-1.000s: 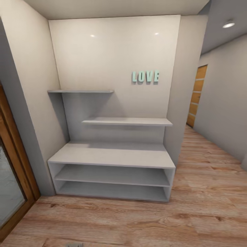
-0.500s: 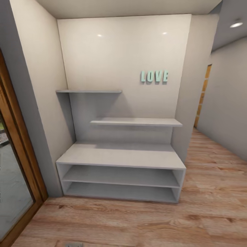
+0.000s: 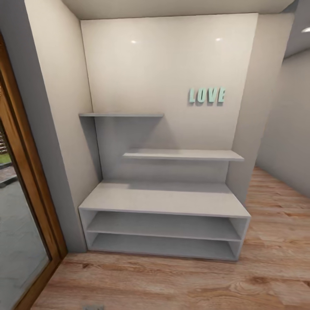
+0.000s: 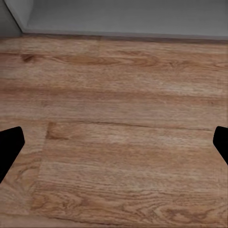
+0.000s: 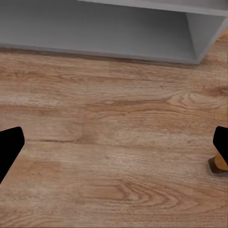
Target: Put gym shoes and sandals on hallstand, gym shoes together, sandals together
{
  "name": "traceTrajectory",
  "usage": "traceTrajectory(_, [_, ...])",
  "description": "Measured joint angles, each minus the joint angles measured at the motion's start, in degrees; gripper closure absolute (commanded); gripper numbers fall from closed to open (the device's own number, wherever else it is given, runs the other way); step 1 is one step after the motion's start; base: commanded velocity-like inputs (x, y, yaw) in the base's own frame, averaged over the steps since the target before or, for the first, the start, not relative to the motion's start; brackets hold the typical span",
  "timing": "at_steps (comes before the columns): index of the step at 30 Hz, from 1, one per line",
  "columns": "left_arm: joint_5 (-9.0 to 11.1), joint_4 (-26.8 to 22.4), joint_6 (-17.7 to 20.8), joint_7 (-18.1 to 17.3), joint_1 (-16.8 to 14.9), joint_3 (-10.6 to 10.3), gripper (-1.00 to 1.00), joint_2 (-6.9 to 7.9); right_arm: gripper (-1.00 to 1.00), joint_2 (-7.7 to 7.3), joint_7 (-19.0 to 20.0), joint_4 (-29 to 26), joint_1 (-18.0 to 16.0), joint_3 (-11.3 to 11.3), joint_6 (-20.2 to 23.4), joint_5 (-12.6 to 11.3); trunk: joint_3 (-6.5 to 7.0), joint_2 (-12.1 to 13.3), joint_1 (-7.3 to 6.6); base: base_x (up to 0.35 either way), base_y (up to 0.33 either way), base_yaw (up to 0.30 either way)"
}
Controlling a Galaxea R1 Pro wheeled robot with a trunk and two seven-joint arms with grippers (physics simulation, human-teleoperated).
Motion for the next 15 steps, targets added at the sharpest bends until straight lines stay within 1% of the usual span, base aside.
traceTrajectory(4, [0.0,0.0,0.0,0.01,-0.02,0.04,-1.0,0.0,-1.0,0.0,0.02,0.0,0.0,0.0,0.0,0.0,0.0,0.0,0.0,0.164,0.311,-0.006])
traceTrajectory(7, [0.0,0.01,0.0,0.0,-0.04,0.05,-1.0,0.0,-1.0,0.0,0.05,-0.01,0.0,0.0,0.0,0.0,0.02,0.0,0.0,0.165,0.311,-0.062])
traceTrajectory(10, [0.0,0.01,0.0,0.01,-0.05,0.06,-1.0,0.0,-1.0,0.0,0.06,-0.01,0.01,0.0,0.0,0.0,0.07,0.0,0.0,0.165,0.311,-0.141])
traceTrajectory(15, [0.0,0.02,-0.01,0.01,-0.04,0.06,-1.0,-0.01,-1.0,0.0,0.07,-0.02,0.01,-0.01,0.01,0.0,0.18,0.0,0.0,0.165,0.311,-0.204])
